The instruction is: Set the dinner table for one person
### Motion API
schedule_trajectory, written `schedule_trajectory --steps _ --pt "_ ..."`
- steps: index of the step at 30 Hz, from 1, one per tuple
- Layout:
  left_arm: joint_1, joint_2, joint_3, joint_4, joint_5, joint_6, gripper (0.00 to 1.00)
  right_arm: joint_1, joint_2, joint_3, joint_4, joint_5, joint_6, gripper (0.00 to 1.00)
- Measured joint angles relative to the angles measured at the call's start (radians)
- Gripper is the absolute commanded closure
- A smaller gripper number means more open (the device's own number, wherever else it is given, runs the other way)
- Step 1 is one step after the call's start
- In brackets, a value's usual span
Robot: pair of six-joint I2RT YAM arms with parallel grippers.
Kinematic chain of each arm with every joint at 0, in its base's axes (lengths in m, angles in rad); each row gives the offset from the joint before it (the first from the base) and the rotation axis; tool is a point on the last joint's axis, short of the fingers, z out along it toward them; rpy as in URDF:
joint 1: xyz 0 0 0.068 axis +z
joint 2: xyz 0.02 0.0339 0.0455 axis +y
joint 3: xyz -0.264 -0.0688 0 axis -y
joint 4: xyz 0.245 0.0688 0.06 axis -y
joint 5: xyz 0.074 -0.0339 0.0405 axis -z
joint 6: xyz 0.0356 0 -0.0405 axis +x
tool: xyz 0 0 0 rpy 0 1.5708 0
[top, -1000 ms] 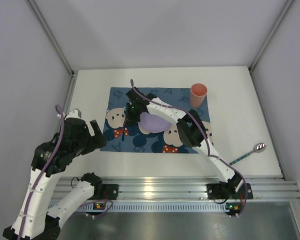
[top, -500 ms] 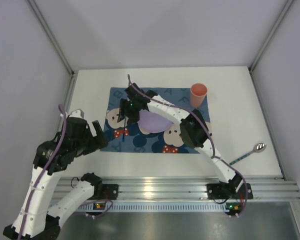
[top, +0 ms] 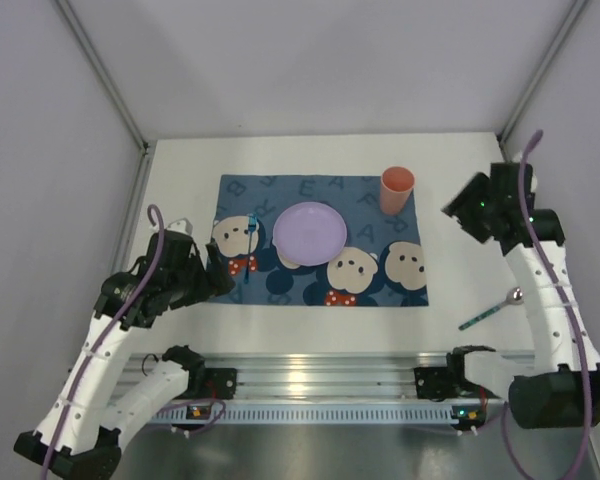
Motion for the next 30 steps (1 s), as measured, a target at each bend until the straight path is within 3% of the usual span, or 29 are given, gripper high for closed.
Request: schedule_trajectory --steps 4,12,24,30 --pt "0.000 0.008 -0.044 0.039 0.058 0.008 0.06 -0.280 0.002 -0.155 -0.194 0.124 -0.057 0.36" --pt "0.000 0.046 -0.054 0.073 0.120 0.042 0.06 -0.566 0.071 -0.305 -0.288 0.180 -0.142 0.36" --pt "0.000 0.066 0.006 0.060 0.124 0.068 0.06 -0.615 0.193 -0.477 -0.156 0.128 -0.107 0.41" --pt "0.000 0.076 0.013 0.056 0.117 0.068 0.07 -0.620 0.250 -0.482 -0.080 0.136 -0.084 0.43"
